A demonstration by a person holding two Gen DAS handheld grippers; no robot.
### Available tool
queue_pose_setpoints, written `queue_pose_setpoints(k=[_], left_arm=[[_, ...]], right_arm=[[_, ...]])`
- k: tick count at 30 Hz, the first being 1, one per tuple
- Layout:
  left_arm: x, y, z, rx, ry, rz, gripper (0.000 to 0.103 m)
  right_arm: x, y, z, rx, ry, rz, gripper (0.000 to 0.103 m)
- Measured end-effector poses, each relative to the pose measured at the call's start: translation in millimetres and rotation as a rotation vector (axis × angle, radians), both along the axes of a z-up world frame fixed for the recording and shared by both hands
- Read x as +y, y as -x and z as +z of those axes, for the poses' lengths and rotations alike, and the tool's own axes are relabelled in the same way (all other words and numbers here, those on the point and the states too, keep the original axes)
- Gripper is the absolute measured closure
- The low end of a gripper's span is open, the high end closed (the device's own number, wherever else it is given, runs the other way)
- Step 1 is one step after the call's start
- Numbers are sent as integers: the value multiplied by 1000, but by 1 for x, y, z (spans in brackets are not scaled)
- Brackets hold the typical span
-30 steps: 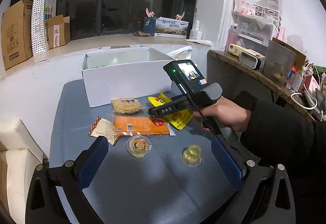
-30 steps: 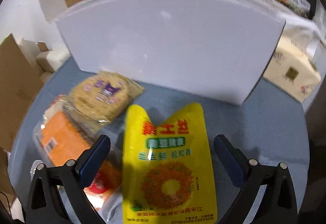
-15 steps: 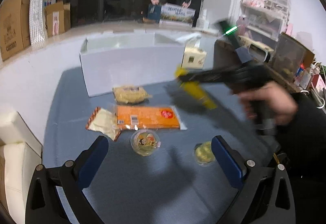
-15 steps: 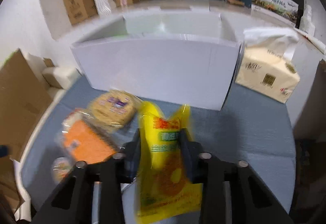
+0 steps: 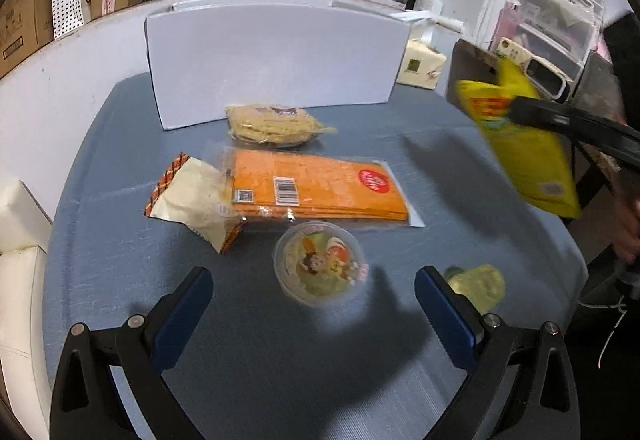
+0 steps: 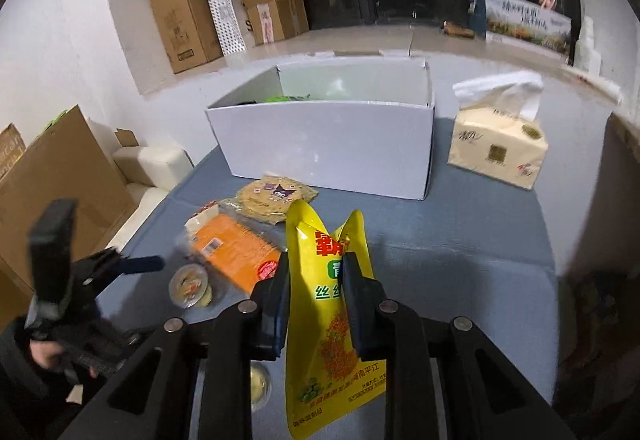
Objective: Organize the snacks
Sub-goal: 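Carry the yellow bag with right tool while left carries a round cup into box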
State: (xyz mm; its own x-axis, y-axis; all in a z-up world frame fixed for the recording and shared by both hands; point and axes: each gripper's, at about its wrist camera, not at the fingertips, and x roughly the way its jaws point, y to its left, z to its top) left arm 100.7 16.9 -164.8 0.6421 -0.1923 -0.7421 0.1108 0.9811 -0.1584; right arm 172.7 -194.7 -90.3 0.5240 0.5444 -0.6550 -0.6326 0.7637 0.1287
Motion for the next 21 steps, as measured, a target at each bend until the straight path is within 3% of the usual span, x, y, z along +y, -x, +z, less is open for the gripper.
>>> queue_pose_setpoints(k=[2, 4, 7, 11, 15, 21], left_arm=[[1, -5, -3, -2, 10, 6, 9], [1, -7, -4, 9, 21, 8, 56], [1, -6, -4, -1, -4, 17, 56], [7, 5, 10, -53, 34, 20, 56], [13, 15, 44, -139, 44, 12, 56], [28, -7, 107, -267, 51, 6, 56]], right_arm=[[-6, 10, 3, 3, -23, -1, 78], [-8, 15, 3, 3, -25, 0, 78], [-10, 22, 1, 7, -27, 3, 78], [-13, 25, 1, 12, -45, 1, 78], [-11, 24, 9, 0, -64, 6, 78], [-2, -3, 45, -10, -159, 13, 78]])
